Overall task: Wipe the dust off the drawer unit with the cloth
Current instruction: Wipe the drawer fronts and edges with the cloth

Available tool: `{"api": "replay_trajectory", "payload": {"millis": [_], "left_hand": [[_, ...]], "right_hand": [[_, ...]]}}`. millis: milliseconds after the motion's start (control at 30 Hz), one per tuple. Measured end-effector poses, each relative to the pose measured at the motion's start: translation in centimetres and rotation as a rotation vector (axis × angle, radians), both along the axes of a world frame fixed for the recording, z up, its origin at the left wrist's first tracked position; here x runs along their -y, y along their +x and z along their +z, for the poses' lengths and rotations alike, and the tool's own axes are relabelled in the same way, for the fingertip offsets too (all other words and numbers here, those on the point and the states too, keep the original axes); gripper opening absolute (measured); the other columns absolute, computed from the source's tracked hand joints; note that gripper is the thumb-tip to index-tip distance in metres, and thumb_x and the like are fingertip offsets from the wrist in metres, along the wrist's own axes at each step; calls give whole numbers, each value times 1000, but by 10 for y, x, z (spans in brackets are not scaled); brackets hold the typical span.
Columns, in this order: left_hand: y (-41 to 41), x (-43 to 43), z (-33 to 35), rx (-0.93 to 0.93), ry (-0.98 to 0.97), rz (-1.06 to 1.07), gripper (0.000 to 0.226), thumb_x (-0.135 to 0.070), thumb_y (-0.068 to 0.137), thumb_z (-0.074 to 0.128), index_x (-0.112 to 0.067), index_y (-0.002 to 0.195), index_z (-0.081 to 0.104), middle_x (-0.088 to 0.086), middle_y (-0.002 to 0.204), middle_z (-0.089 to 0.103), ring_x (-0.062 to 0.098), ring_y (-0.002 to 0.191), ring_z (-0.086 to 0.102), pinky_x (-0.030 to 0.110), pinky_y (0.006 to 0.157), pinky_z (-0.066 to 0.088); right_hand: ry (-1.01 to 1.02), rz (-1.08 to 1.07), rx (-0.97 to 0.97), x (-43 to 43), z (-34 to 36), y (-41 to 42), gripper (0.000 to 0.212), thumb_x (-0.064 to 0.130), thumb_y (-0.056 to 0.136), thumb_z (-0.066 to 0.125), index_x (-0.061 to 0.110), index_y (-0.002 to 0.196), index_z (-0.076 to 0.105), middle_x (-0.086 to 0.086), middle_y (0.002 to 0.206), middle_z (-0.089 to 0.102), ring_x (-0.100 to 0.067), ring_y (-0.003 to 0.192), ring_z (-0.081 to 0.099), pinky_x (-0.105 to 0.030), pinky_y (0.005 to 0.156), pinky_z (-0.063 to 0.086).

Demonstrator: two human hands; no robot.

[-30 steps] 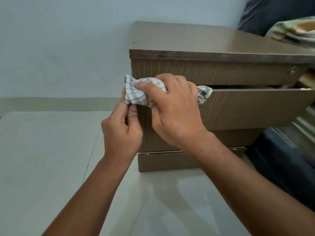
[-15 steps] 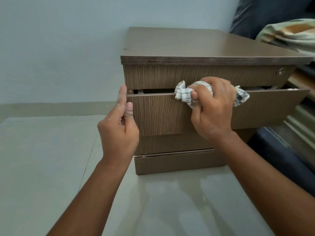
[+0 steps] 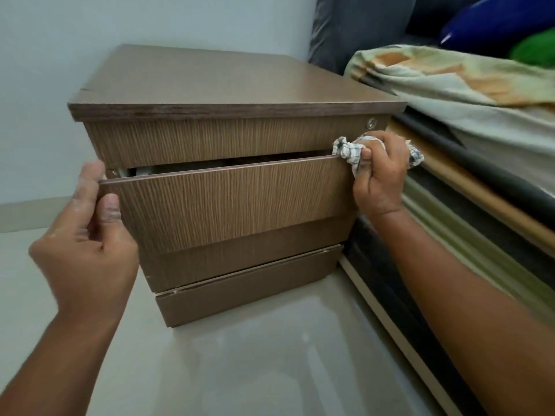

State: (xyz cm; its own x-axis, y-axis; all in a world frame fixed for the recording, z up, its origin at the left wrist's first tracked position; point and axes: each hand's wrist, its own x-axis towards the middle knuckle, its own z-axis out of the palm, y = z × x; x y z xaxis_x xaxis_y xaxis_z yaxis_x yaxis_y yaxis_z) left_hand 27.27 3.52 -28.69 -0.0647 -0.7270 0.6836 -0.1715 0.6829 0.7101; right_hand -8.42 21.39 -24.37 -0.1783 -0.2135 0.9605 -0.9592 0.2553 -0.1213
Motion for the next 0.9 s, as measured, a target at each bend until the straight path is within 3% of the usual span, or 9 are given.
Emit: {"api": "replay_trajectory", "payload": {"millis": [133,233,367,467,533,600,667,800,900], "left_hand": [[0,-1,-1,18,-34,1,50,-48,106,38,-31,153,38,-17,148,52,-5,132,50,34,110,47],[2,0,-2,44,-61,-22,54,-45,106,39,-22,154,36,-18,145,52,-10,129,50,18,110,43],[8,14,-5,116,-62,-52,61,-48,105,39,-11,153,32,6,135,64,17,117,64,35,101,52],[12,16,-4,139,-72,-50,61,-45,104,40,-8,151,33,14,133,64,25,114,66,39,96,54],[12,9,0,100,-89,-26,56,-35,104,46,-10,152,36,15,140,61,23,120,65,35,98,54],[10,5,1,9,-109,-25,56,-23,102,54,-12,154,36,6,152,50,8,133,55,25,108,46],[6,7,2,-74,-74,-60,61,-17,99,59,-12,154,35,3,155,43,-6,132,50,25,111,41],[4,13,11,-98,51,-64,68,-19,94,67,-9,154,36,-4,153,43,-7,133,48,25,107,45],[3,16,24,-20,108,-21,67,-22,93,71,-12,152,41,-14,145,47,-27,102,52,8,93,47]], "right_hand": [[-21,-61,71,-20,2,-31,34,22,104,40,4,94,67,-17,102,64,-34,96,57,-45,84,44],[-19,-194,202,-26,3,-46,35,23,105,37,3,97,63,-21,102,62,-34,94,54,-42,82,43],[-205,-283,520,-28,10,-47,41,25,102,32,-2,98,62,-26,104,61,-38,97,56,-38,86,40],[-453,-134,489,-26,22,-28,33,22,105,34,10,90,61,-20,95,59,-32,90,55,-28,84,44],[-514,-30,402,-17,31,-8,28,22,108,33,32,87,49,-12,92,53,-34,85,54,-42,81,48],[-509,52,331,-3,38,19,27,21,109,33,37,90,44,-15,89,51,-37,81,53,-52,77,46],[-481,120,264,12,35,46,25,18,109,33,33,98,49,-20,91,54,-39,82,54,-57,78,46],[-297,304,261,40,15,106,29,5,106,34,-6,107,61,-17,104,58,-36,95,57,-44,87,50],[-176,464,267,62,0,151,30,-3,100,37,-9,116,63,-28,112,57,-30,104,56,-25,94,45]]}}
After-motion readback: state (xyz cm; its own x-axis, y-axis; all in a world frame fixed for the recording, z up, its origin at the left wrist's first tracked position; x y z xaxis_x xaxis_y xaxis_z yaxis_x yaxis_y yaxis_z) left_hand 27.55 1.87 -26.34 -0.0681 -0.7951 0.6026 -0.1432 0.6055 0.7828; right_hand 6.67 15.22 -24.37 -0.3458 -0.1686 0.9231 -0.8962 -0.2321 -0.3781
